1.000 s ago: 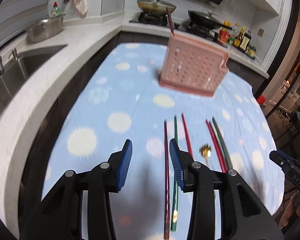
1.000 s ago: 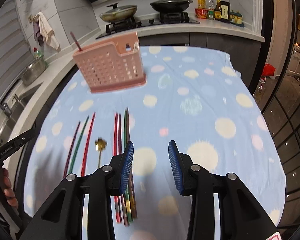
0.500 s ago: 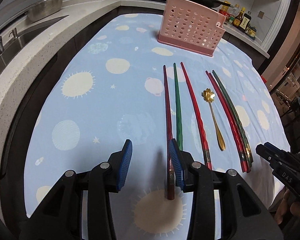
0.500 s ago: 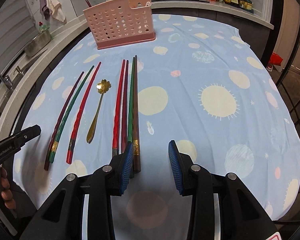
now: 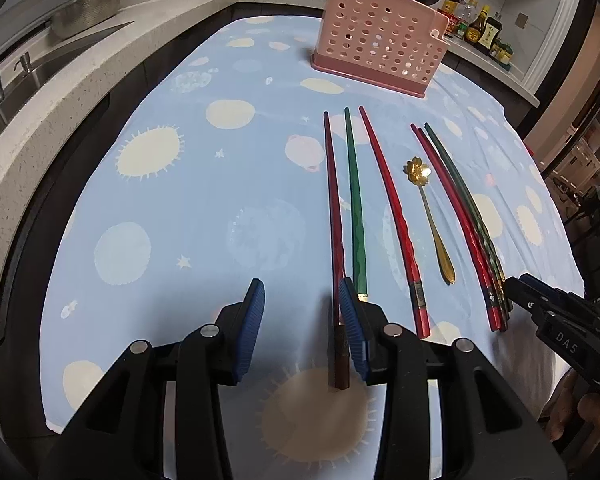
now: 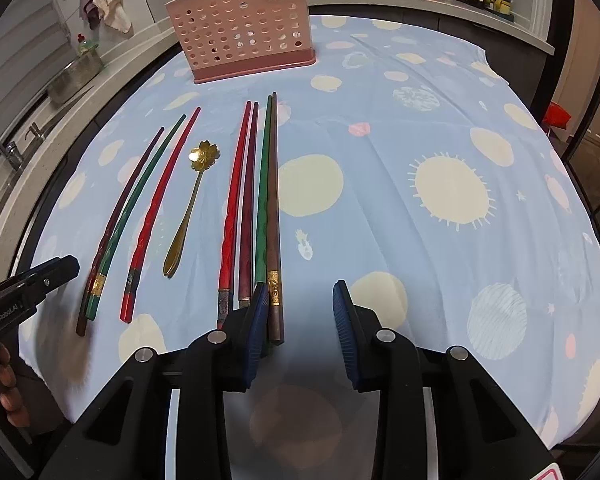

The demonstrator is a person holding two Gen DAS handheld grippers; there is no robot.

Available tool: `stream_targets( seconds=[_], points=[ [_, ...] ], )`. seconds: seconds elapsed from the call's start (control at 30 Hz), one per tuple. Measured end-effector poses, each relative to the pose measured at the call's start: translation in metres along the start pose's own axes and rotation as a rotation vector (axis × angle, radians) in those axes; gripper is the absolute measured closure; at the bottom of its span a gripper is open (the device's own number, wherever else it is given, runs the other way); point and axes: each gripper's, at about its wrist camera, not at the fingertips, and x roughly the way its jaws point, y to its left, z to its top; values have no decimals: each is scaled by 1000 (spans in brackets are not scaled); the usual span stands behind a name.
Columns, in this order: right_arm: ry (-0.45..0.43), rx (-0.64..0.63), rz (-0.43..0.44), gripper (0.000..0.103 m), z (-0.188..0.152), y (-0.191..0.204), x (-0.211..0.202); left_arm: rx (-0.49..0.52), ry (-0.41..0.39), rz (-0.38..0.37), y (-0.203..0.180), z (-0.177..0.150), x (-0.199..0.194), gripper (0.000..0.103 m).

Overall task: Organize utensils
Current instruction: 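Grasp another dark red chopstick with the left tool while the right tool grasps a brown chopstick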

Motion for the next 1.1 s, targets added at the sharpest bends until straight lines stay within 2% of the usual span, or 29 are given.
stream_targets(
  seconds=[0.27, 0.5, 0.6, 1.1],
  points=[
    [8, 1, -11, 75, 1, -3, 4, 11, 15, -7, -4, -3, 5, 66],
    [11, -4, 4, 90, 1, -2, 6, 15, 22, -8, -4, -6, 9, 66],
    [12, -1, 11, 93, 1, -2, 6, 26, 24, -10, -6, -7, 9, 67],
    [14, -3, 21, 95, -3, -1, 3, 36, 32, -29, -6, -22, 3, 71]
  ],
)
